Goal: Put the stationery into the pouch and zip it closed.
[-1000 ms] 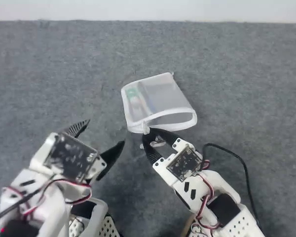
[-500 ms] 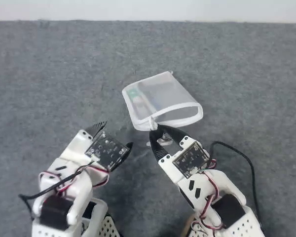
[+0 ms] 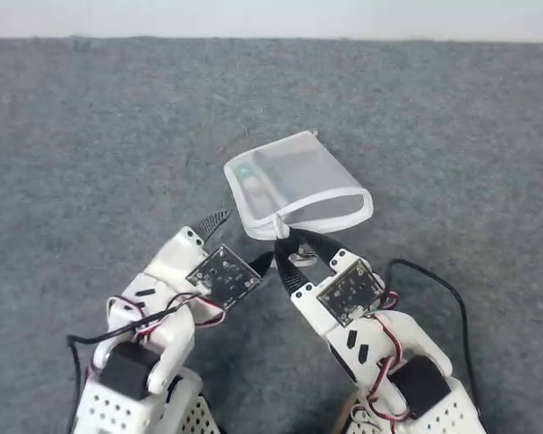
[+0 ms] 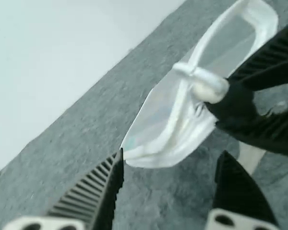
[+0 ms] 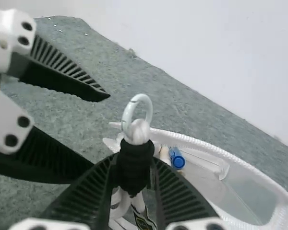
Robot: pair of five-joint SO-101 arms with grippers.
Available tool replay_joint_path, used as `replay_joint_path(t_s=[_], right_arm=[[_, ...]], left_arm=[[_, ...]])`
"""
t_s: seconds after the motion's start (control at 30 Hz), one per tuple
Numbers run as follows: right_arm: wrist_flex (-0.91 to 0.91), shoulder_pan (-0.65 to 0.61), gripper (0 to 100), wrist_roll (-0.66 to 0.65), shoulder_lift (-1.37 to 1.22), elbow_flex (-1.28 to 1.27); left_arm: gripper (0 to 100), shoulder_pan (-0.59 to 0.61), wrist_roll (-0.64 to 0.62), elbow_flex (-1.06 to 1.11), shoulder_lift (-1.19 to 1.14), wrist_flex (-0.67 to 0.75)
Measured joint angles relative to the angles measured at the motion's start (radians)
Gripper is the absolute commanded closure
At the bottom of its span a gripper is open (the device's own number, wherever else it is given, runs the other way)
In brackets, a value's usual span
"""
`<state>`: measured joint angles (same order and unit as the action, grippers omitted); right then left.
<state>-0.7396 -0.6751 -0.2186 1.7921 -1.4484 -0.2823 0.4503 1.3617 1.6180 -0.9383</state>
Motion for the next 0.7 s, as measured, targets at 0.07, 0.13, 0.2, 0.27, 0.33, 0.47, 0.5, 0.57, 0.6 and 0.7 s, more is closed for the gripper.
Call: replay_joint_path(t_s=[0.07,0.13,0.2,0.27,0.33,0.47,0.5,0.57,0.6,0.7], right_arm=[[0.0,-0.012,99.2,0.0,0.0,0.0],[0.0,-0.02,99.2,0.0,0.0,0.0],[0.0,-0.021,99.2,0.0,0.0,0.0],[0.0,-0.025,99.2,0.0,0.0,0.0],[0.0,-0.025,99.2,0.0,0.0,0.0],[0.0,-0.023,99.2,0.0,0.0,0.0],[0.0,-0.023,99.2,0.0,0.0,0.0],[0.0,-0.023,99.2,0.0,0.0,0.0],[0.002,-0.023,99.2,0.0,0.0,0.0],[0.051,-0.015,99.2,0.0,0.0,-0.002]], left_arm=[[74,-0.008,0.0,0.025,0.0,0.035],[77,-0.012,0.0,0.044,0.0,0.068],[80,-0.026,0.0,0.064,0.002,0.1],[83,-0.051,0.0,0.091,0.0,0.135],[84,-0.078,0.0,0.115,0.0,0.175],[90,-0.124,0.0,0.166,0.002,0.238],[93,-0.13,0.0,0.173,0.002,0.245],[99,-0.135,0.0,0.176,0.002,0.255],[99,-0.135,0.0,0.176,0.002,0.255],[99,-0.138,0.0,0.176,0.002,0.255]])
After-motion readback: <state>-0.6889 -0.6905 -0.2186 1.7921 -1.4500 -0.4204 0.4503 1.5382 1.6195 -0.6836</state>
